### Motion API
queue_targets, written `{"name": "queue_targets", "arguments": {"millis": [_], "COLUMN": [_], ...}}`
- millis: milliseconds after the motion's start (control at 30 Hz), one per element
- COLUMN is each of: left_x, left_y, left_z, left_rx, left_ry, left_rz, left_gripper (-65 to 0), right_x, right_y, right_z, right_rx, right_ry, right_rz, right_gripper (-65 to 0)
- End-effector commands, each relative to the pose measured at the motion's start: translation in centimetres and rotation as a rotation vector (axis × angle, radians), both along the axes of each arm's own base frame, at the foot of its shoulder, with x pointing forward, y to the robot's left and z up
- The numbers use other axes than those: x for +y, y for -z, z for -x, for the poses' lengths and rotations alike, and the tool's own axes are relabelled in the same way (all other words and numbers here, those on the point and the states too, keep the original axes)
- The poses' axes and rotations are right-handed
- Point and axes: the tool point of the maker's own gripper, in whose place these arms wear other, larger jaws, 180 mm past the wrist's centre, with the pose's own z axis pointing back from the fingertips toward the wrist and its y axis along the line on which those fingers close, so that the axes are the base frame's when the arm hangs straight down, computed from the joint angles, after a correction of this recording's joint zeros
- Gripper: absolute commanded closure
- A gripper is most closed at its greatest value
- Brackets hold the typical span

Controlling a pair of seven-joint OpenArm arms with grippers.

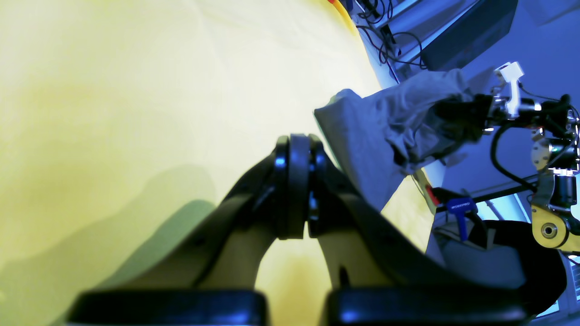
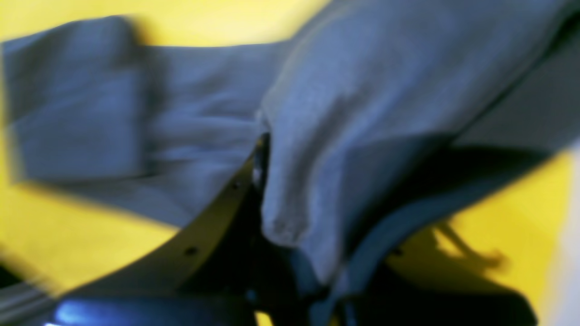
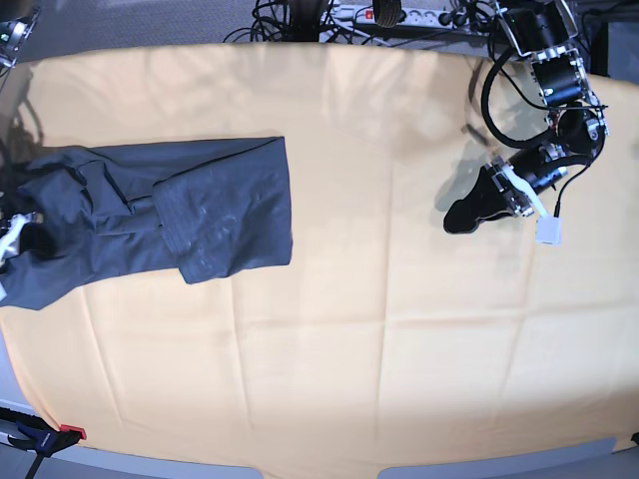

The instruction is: Fold the T-shirt properly

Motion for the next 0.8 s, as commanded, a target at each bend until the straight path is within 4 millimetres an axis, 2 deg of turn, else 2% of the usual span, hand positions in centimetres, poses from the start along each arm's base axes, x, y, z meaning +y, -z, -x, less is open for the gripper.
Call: {"name": "queue_targets", "arguments": {"millis": [0,67,100,367,567,767], "left_x": [0.3,0.3,0.3,0.3,0.3,0.3], "left_y": [-1.4,-1.3,-1.3,-1.3,-1.3,-1.3], "left_z": [-0.6,-0.6,-0.6,-0.6,-0.6,-0.6], "left_rx": [-0.053,-0.049,-0.049,-0.05,-0.049,-0.05], "left_ry": [-0.005,-0.005,-0.005,-0.005,-0.005,-0.005], "left_rz": [0.001,-0.005,-0.005,-0.004,-0.004,-0.004], "left_gripper": [0.0,0.0,0.0,0.0,0.0,0.0], "right_x": [1.1,4.4,5.2,11.3,15.1,20.3], "right_y": [-2.5,-3.9,-3.8,-2.0,-1.3,0.0], "right_z": [-0.9,-1.1,-1.1,-1.5,-1.5,-0.6], "right_rx": [-0.094,-0.174,-0.189,-0.203,-0.195,-0.111], "right_ry": [-0.036,-0.116,-0.133,-0.15,-0.168,-0.296], "right_rz": [-0.063,-0.226,-0.257,-0.462,-0.576,-0.608], "right_gripper": [0.0,0.0,0.0,0.0,0.0,0.0]}}
